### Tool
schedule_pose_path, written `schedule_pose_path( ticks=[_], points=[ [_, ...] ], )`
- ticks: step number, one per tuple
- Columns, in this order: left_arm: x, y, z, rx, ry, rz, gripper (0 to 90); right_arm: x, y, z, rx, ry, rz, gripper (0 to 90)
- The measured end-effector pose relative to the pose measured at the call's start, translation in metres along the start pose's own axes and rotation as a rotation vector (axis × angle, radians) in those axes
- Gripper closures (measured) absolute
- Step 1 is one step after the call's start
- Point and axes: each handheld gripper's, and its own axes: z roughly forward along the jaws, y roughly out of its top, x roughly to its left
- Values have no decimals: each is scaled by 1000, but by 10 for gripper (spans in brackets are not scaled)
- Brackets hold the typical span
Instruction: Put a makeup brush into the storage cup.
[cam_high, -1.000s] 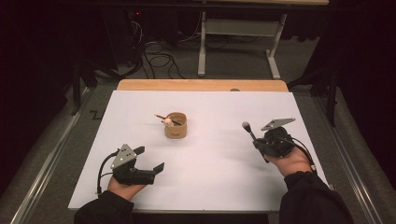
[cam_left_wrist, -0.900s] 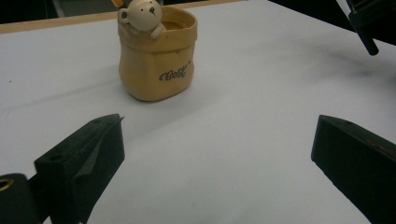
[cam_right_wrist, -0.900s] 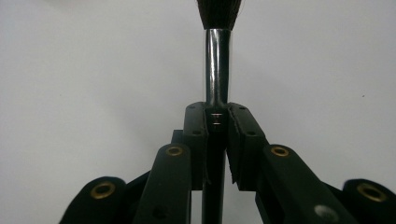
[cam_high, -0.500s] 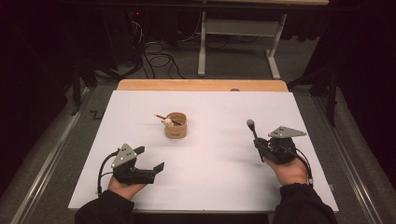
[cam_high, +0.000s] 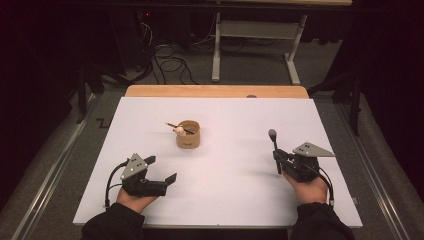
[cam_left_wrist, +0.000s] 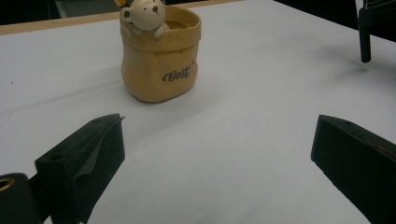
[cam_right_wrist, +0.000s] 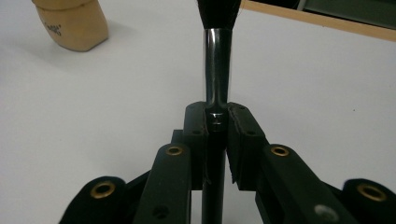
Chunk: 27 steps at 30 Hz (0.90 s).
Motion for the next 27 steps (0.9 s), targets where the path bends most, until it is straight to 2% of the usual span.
schedule_pose_path(
  ticks=[11, 19, 24, 27],
  points=[
    [-2, 0, -2, -7, -1, 6, 34, -3, -7, 3, -32, -6, 7, 802],
    [-2, -1, -3, -10, -4, 6, 35, -2, -9, -2, -125, -4, 22, 802],
    [-1, 0, -3, -13, -5, 3, 35, -2, -11, -4, -175, 3, 50, 802],
    [-1, -1, -3, -11, -7, 5, 35, 0, -12, -4, -195, -5, 39, 801]
  ],
)
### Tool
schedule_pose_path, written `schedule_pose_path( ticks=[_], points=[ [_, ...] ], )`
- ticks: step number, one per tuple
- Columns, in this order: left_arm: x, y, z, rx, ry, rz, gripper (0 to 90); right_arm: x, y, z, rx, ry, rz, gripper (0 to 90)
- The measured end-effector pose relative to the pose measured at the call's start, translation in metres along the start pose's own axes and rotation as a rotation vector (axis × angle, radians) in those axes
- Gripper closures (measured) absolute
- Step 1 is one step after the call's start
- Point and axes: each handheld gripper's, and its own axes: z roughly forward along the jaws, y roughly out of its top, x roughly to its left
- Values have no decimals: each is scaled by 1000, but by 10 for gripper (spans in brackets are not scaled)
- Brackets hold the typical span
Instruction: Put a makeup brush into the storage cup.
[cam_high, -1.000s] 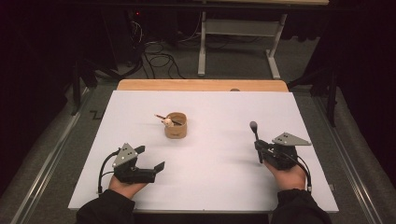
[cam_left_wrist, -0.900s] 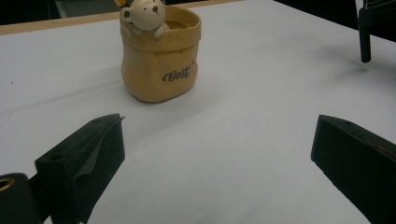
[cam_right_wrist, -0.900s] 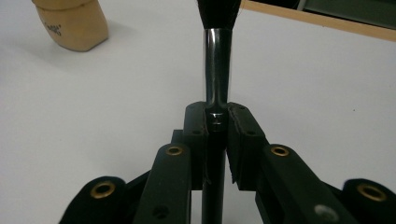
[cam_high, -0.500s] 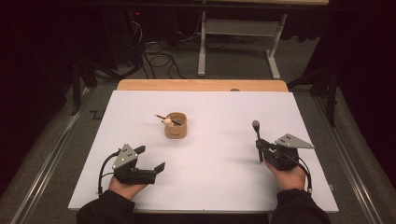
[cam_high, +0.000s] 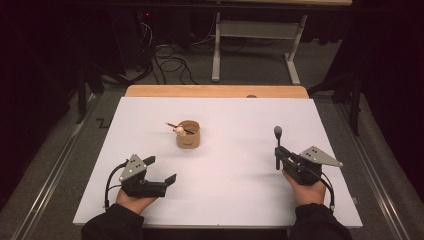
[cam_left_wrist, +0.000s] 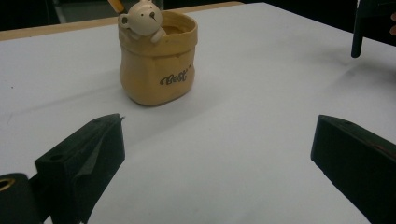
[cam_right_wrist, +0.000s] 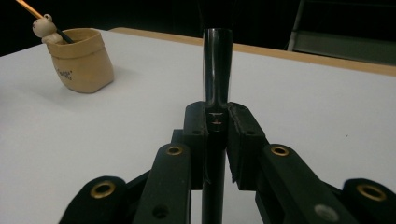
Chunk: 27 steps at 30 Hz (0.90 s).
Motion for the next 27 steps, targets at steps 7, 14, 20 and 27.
schedule_pose_path(
  ticks=[7, 14, 20, 27],
  points=[
    [-1, 0, 1, 1, -8, 2, 35, 1, 0, 0, -13, 3, 1, 801],
    [0, 4, 4, -21, -4, -4, 37, 5, 0, 1, -15, 7, -22, 801],
    [-8, 16, 11, -24, -25, 11, 40, 7, -1, 0, -24, 6, -32, 801],
    [-26, 38, 25, -49, -71, 44, 45, 9, 0, -1, -37, 4, -35, 802]
  ],
)
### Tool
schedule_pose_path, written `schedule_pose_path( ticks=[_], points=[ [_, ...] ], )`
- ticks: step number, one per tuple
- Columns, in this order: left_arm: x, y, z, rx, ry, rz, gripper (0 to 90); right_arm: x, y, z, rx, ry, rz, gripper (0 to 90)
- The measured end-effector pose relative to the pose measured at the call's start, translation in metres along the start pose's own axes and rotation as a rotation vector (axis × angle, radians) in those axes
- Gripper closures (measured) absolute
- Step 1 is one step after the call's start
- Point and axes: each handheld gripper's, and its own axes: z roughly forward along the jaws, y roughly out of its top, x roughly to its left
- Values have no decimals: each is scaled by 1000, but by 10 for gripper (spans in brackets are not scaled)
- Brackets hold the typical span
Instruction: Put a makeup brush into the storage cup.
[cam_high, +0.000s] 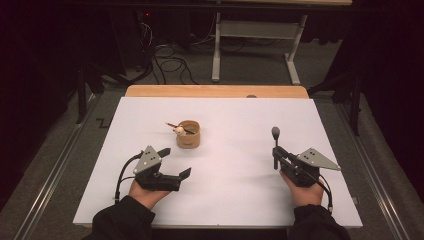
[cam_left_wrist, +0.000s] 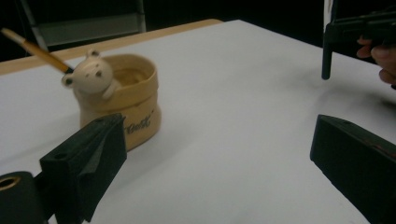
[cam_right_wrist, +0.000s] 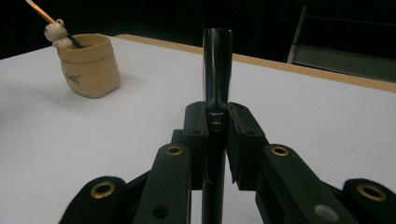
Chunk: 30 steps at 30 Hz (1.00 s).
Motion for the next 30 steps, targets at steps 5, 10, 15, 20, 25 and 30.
schedule_pose_path(
  ticks=[5, 10, 15, 20, 25, 30],
  points=[
    [-9, 9, 18, -15, -28, 0, 49, 0, 0, -1, -2, -1, -1, 801],
    [-15, 9, 31, -11, -45, 4, 51, 1, 0, -1, -7, 0, -2, 801],
    [-16, 2, 34, -12, -60, -3, 58, 2, 1, -1, -20, 5, -4, 802],
    [-19, 0, 32, -11, -71, 5, 59, 7, 2, 1, -24, 24, -8, 802],
    [-18, 2, 27, -25, -83, -5, 76, 18, 5, 5, -34, 57, -22, 802],
    [-17, 4, 24, -33, -92, -19, 107, 34, 6, 11, -40, 101, -29, 802]
  ],
)
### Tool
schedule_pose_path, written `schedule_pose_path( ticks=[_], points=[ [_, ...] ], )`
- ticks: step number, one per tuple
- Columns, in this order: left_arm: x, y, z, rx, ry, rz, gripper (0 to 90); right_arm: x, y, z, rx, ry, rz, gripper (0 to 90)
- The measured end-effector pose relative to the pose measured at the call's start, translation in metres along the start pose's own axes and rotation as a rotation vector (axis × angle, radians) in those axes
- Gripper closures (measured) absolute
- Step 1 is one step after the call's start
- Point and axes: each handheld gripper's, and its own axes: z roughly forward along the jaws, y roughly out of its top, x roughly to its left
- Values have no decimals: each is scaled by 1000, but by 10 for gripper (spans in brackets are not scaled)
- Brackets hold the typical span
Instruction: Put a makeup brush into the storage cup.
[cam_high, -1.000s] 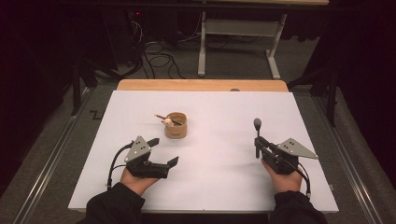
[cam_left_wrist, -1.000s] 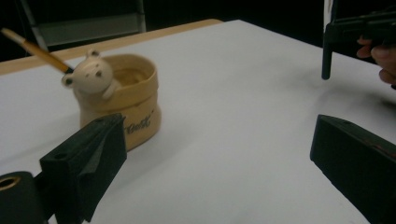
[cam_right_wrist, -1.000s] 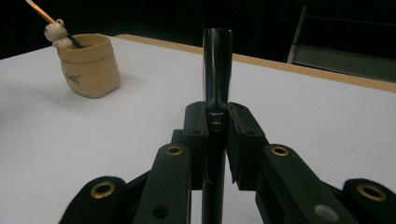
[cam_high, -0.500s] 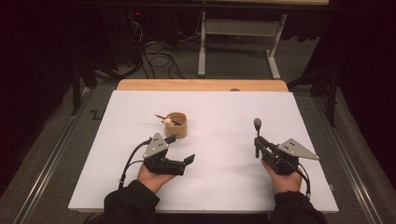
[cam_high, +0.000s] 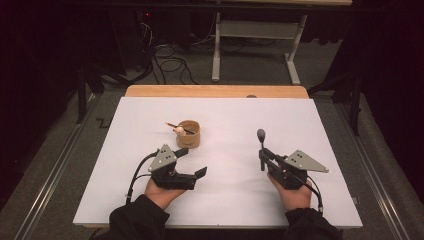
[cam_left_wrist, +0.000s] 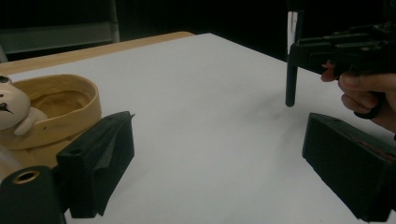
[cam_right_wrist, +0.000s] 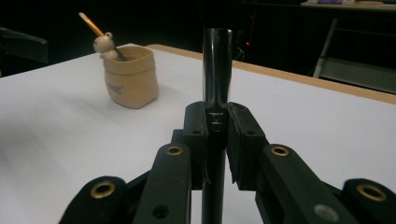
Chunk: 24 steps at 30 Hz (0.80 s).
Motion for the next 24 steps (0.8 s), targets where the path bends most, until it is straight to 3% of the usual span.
schedule_pose_path(
  ticks=[16, 24],
  points=[
    [-1, 7, -3, -15, -30, -41, 178, 49, 11, 24, -55, 98, -24, 801],
    [-2, 7, -2, -15, -48, -48, 208, 70, 10, 34, -48, 141, -34, 801]
  ],
)
